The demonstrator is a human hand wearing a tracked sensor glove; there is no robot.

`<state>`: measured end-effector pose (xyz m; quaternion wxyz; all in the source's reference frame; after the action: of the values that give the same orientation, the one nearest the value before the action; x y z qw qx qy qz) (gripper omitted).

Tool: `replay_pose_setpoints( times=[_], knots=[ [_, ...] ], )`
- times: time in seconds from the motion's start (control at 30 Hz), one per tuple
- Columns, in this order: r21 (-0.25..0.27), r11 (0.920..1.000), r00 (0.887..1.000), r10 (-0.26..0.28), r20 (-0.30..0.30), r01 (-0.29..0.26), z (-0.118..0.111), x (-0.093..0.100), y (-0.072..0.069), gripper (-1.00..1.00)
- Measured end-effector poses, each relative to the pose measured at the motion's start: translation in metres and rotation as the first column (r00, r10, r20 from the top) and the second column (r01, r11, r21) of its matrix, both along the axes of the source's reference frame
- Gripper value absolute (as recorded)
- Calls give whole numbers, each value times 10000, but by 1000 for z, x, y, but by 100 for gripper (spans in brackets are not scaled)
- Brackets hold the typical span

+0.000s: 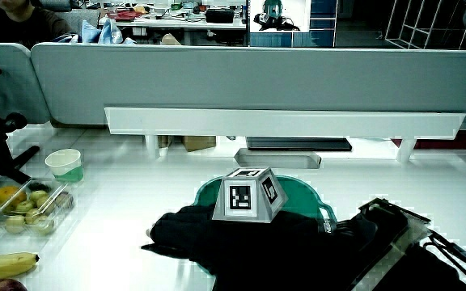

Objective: Pick red block

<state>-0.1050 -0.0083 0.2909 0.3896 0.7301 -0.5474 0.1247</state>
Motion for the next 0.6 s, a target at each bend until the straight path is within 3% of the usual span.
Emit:
replay_pose_setpoints(
  times=[0.03, 0.1, 0.17, 0.2, 0.23, 0.27, 0.33, 0.37, 0.4, 0.5, 0.53, 0.57, 0.6],
  knots=[
    [925, 9916, 9957, 884, 259, -905, -12, 6, -5, 0],
    [651, 9917, 9936, 1096, 267, -1112, -8, 8, -11, 0],
    [712, 9891, 9915, 1267, 295, -1285, -5, 10, -17, 0],
    [484, 9900, 9912, 1317, 145, -1322, -1, 10, -20, 0],
    [-137, 9941, 9941, 1081, 115, -1080, 7, 10, -24, 0],
    [387, 9878, 9884, 1514, -80, -1509, 7, 13, -28, 0],
    [398, 9839, 9843, 1754, -205, -1744, 13, 17, -35, 0],
    [-272, 9879, 9881, 1525, -175, -1530, 20, 17, -38, 0],
    [530, 9773, 9774, 2074, -409, -2052, 21, 20, -42, 0],
    [-699, 9839, 9848, 1599, -675, -1645, 42, 24, -53, 0],
    [-979, 9772, 9821, 1867, -259, -1884, 39, 28, -56, 0],
    [-166, 9683, 9668, 2480, -618, -2494, 41, 31, -60, 0],
    [-216, 9680, 9662, 2481, -695, -2501, 44, 33, -63, 0]
  ],
)
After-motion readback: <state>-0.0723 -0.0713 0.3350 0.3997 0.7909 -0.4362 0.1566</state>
